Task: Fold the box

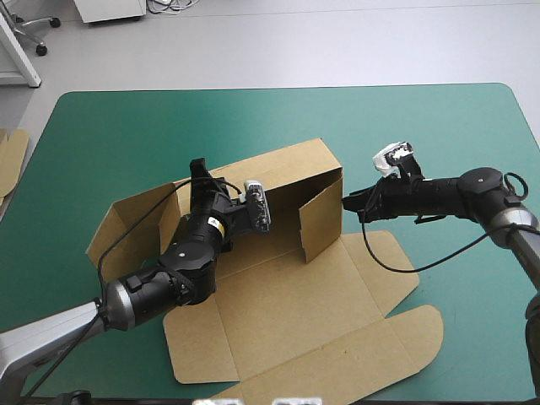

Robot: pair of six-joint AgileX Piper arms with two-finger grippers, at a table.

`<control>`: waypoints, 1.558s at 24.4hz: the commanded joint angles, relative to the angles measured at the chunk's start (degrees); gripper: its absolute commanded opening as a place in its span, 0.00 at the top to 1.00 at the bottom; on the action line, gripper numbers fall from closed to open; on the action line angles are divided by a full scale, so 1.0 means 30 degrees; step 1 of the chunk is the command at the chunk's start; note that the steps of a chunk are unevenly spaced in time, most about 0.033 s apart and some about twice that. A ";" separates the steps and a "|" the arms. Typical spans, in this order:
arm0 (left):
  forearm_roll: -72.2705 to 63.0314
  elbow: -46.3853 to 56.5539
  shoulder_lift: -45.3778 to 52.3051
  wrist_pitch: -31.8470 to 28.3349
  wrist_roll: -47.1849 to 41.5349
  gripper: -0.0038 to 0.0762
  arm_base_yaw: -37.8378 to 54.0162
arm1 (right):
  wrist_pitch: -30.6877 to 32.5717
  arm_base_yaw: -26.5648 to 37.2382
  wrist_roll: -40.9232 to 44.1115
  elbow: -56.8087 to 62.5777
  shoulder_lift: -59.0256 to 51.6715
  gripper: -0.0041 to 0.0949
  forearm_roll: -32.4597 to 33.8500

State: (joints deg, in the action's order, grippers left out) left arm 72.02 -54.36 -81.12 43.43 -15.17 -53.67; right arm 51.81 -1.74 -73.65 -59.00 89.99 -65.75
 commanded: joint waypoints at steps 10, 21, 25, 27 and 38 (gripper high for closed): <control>-0.2275 0.0017 -0.0059 -0.2136 -0.0660 0.97 -0.0361 | -0.0011 -0.0897 -0.1010 -0.0472 -0.0825 0.39 -0.1635; -0.2275 0.0017 -0.0059 -0.2041 -0.0660 0.97 -0.0361 | -0.1918 -0.3305 -0.1791 -0.0518 -0.0837 0.35 -0.1265; -0.2275 0.0017 -0.0059 -0.1994 -0.0757 0.97 -0.0361 | -0.3569 -0.4178 -0.1394 -0.0518 -0.0914 0.46 -0.0565; -0.2275 0.0017 -0.0059 -0.2000 -0.0848 0.97 -0.0361 | -0.4497 -0.4664 -0.1344 -0.0518 -0.0993 0.45 -0.0526; -0.0244 0.0017 -0.0059 -0.1465 -0.2435 0.97 -0.0361 | -0.9338 -0.6402 -0.1557 -0.0518 -0.1075 0.46 -0.0591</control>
State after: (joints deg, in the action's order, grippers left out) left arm 74.38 -54.30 -81.59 46.07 -18.48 -53.61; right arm 27.35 -19.07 -77.40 -58.86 88.76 -63.93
